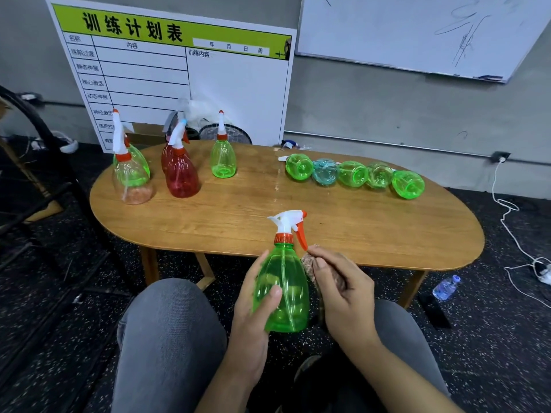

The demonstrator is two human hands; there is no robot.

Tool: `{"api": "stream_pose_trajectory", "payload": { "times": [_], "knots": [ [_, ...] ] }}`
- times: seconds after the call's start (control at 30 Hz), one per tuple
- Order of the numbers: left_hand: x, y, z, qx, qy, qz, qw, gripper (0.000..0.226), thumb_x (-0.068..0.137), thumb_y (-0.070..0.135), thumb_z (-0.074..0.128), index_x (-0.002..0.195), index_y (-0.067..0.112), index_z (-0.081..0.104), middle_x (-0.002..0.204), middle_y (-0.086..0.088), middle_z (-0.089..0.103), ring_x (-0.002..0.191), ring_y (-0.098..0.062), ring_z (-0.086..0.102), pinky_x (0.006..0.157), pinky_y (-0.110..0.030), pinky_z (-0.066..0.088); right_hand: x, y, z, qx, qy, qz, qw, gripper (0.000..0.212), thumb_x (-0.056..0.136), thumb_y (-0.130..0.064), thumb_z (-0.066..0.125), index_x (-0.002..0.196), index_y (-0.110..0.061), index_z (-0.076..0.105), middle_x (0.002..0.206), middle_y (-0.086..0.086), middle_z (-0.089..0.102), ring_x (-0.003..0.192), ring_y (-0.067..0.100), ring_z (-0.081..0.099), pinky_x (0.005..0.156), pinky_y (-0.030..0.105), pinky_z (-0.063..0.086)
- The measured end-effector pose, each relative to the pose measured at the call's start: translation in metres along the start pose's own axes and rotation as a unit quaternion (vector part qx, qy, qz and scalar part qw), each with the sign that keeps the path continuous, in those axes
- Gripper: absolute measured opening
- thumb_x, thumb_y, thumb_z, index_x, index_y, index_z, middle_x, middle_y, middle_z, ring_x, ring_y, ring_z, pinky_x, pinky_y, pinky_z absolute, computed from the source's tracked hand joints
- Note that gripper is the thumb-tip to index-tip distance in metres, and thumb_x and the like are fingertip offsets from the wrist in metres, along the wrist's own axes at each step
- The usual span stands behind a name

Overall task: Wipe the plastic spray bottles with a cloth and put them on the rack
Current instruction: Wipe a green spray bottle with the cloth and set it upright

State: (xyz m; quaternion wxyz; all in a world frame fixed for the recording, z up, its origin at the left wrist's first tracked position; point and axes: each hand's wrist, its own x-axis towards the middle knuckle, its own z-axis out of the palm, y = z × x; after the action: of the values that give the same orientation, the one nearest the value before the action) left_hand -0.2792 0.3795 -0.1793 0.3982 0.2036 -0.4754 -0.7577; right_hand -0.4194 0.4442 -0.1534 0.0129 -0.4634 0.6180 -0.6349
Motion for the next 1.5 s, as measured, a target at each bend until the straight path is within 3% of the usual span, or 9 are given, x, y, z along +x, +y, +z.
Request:
{"api": "stream_pose_trajectory", "payload": {
  "times": [0.3,0.5,0.63,0.73,0.87,1.1,1.27,1.37,1.5],
  "knots": [
    [0.0,-0.002,0.004,-0.013,-0.024,-0.02,0.999,0.057,0.098,0.033,0.055,0.154,0.035,0.05,0.144,-0.002,0.068,0.132,-0.026,0.065,0.097,-0.036,0.059,0.021,-0.009,0.003,-0.008,0.009,-0.007,1.0,0.021,0.1,-0.029,0.061,0.114,-0.029,0.078,0.106,-0.016,0.076,0.1,0.014,0.072,0.087,0.027,0.053],
    [0.004,-0.007,-0.001,0.036,0.004,-0.001,0.999,0.045,0.102,0.04,0.047,0.145,0.048,0.059,0.153,0.006,0.06,0.142,-0.02,0.057,0.115,-0.054,0.046,0.023,-0.004,0.013,-0.085,-0.074,-0.026,0.993,0.026,0.102,-0.035,0.062,0.117,-0.025,0.08,0.088,-0.015,0.07,0.078,0.006,0.065,0.068,0.022,0.05],
    [0.003,-0.007,-0.003,0.034,0.016,-0.006,0.999,0.04,0.11,0.034,0.045,0.146,0.044,0.06,0.147,0.002,0.066,0.136,-0.02,0.063,0.11,-0.046,0.05,0.003,0.0,0.011,-0.139,-0.114,-0.122,0.976,0.024,0.103,-0.031,0.062,0.117,-0.023,0.079,0.08,-0.006,0.06,0.062,0.004,0.053,0.054,0.024,0.046],
    [0.001,-0.005,-0.003,0.027,0.011,-0.015,0.999,0.045,0.11,0.031,0.035,0.15,0.037,0.054,0.14,-0.005,0.07,0.128,-0.023,0.068,0.099,-0.033,0.057,-0.019,-0.002,0.003,-0.178,-0.176,-0.257,0.934,0.019,0.101,-0.024,0.068,0.115,-0.019,0.08,0.081,-0.006,0.052,0.066,0.002,0.044,0.06,0.014,0.038],
    [0.0,0.005,0.001,-0.015,0.011,-0.01,1.0,0.044,0.111,0.028,0.035,0.15,0.031,0.055,0.136,-0.005,0.073,0.124,-0.026,0.071,0.09,-0.031,0.061,-0.034,-0.001,-0.006,-0.219,-0.233,-0.373,0.871,0.022,0.097,-0.026,0.074,0.117,-0.019,0.08,0.083,-0.003,0.051,0.068,0.013,0.05,0.056,0.027,0.048],
    [0.002,0.003,0.002,0.025,0.032,0.004,0.999,0.041,0.109,0.036,0.045,0.148,0.036,0.058,0.143,0.0,0.069,0.133,-0.024,0.065,0.105,-0.046,0.053,0.006,-0.016,-0.001,-0.121,-0.121,-0.201,0.965,0.025,0.104,-0.029,0.062,0.117,-0.018,0.08,0.077,-0.012,0.049,0.061,0.004,0.046,0.056,0.015,0.038],
    [0.005,-0.008,-0.003,0.039,0.033,-0.001,0.999,0.046,0.103,0.038,0.045,0.145,0.041,0.061,0.148,0.003,0.065,0.137,-0.023,0.062,0.108,-0.051,0.051,0.03,-0.003,0.013,-0.13,-0.123,-0.057,0.982,0.027,0.103,-0.037,0.06,0.118,-0.028,0.079,0.091,-0.016,0.069,0.072,0.006,0.064,0.066,0.02,0.05],
    [0.005,-0.012,-0.005,0.028,0.046,-0.007,0.999,0.044,0.106,0.034,0.043,0.147,0.038,0.061,0.146,0.002,0.066,0.137,-0.022,0.062,0.11,-0.048,0.048,0.015,-0.001,0.017,-0.163,-0.138,-0.084,0.973,0.027,0.104,-0.04,0.057,0.121,-0.032,0.077,0.087,-0.004,0.066,0.064,0.01,0.06,0.059,0.033,0.052],
    [0.002,-0.011,-0.003,0.004,0.044,-0.037,0.998,0.043,0.113,0.027,0.034,0.149,0.034,0.056,0.14,-0.003,0.071,0.132,-0.024,0.066,0.106,-0.044,0.05,-0.012,-0.006,0.006,-0.162,-0.18,-0.201,0.949,0.023,0.104,-0.028,0.063,0.118,-0.021,0.078,0.086,-0.015,0.047,0.066,0.0,0.044,0.061,0.011,0.038]
  ]
}}
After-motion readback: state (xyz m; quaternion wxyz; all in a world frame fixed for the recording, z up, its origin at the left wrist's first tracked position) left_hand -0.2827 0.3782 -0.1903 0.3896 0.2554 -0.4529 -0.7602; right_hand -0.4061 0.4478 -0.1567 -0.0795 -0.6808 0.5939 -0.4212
